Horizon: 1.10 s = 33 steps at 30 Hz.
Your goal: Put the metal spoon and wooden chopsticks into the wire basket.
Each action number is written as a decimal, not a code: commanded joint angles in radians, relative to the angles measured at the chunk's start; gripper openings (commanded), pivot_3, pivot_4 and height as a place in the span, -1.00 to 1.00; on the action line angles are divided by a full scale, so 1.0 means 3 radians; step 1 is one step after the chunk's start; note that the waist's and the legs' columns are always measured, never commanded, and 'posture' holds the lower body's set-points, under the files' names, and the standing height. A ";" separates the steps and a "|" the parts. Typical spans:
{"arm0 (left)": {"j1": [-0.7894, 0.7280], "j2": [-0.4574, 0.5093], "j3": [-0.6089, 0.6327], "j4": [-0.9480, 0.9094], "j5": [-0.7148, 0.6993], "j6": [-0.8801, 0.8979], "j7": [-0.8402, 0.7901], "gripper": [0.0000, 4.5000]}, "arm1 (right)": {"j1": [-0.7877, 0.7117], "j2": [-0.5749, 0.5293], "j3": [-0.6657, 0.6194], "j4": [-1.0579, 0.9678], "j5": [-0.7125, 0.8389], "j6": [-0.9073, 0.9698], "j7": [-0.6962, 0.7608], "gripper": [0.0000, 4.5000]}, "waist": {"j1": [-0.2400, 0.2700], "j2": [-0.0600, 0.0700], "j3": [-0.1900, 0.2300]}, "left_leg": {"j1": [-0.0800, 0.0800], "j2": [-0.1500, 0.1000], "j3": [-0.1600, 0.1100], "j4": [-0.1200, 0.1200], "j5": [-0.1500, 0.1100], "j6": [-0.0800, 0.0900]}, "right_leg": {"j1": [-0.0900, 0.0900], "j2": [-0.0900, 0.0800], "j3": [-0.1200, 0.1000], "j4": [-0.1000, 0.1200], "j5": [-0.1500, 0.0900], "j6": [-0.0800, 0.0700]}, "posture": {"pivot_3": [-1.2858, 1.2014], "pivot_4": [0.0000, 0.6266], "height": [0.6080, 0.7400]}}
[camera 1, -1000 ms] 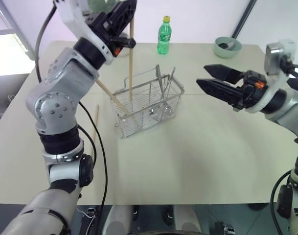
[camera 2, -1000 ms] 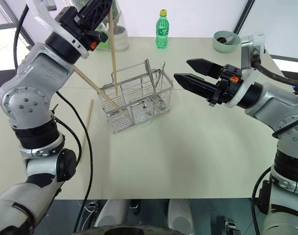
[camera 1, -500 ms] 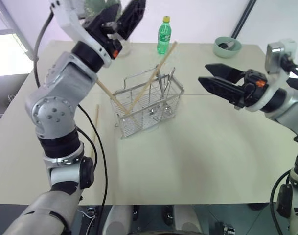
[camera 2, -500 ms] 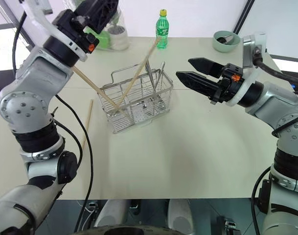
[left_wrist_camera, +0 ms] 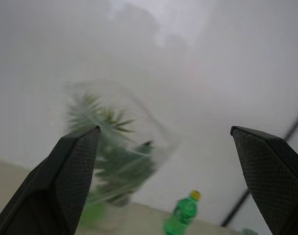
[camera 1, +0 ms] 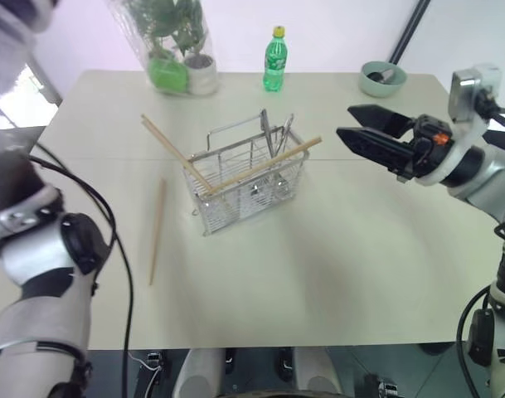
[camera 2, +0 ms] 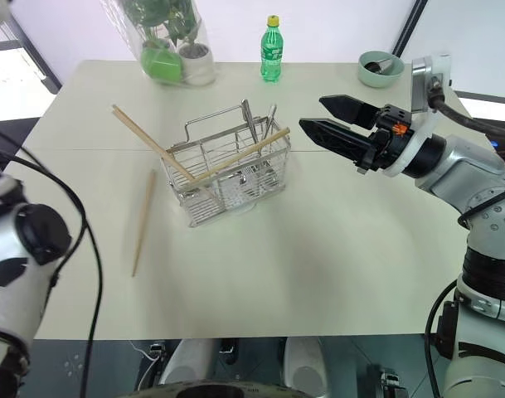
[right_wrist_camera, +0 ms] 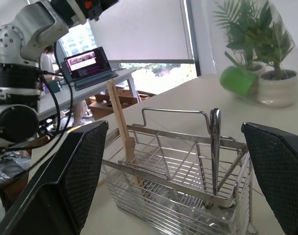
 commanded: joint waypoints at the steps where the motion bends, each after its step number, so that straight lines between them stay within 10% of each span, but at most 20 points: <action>1: 0.0205 0.0121 -0.0023 0.0182 0.0245 0.0490 0.0279 0.99 | -0.0064 0.0008 -0.0029 -0.0043 -0.0014 -0.0076 0.0057 1.00 | 0.0021 0.0000 0.0000 | 0.0001 -0.0001 0.0000 0.0000 0.0000 0.0000 | 0.0002 -0.0001 -0.0001 0.0000 0.0000 0.0000 | 0.03 -0.52 0.15; 11: 0.1133 -0.0554 -0.0078 -0.0390 0.0340 0.2205 0.0354 0.99 | -0.0125 0.0002 0.0051 -0.0002 -0.0086 -0.0056 0.0147 1.00 | 0.0086 -0.0005 0.0001 | -0.0005 -0.0002 -0.0001 0.0001 -0.0005 -0.0015 | -0.0004 -0.0006 0.0005 -0.0003 0.0001 -0.0001 | 0.03 -0.52 0.15; 27: 0.1575 -0.0793 -0.0639 -0.0500 0.0622 0.2299 -0.0068 0.99 | 0.0152 -0.0117 -0.0089 -0.0262 0.0025 -0.0010 0.0243 1.00 | 0.0088 -0.0002 0.0000 | -0.0004 0.0001 -0.0001 -0.0005 -0.0001 -0.0021 | -0.0006 -0.0011 0.0006 -0.0003 -0.0005 -0.0013 | 0.03 -0.52 0.15; 33: 0.1524 -0.0949 -0.0556 -0.0486 0.0870 0.2299 -0.0175 -0.06 | 0.0138 -0.0136 -0.0117 -0.0255 0.0052 -0.0011 0.0197 1.00 | 0.0095 0.0000 -0.0002 | -0.0003 0.0001 -0.0001 -0.0005 -0.0002 -0.0020 | -0.0004 -0.0013 0.0005 -0.0006 -0.0005 -0.0014 | 0.03 -0.52 0.15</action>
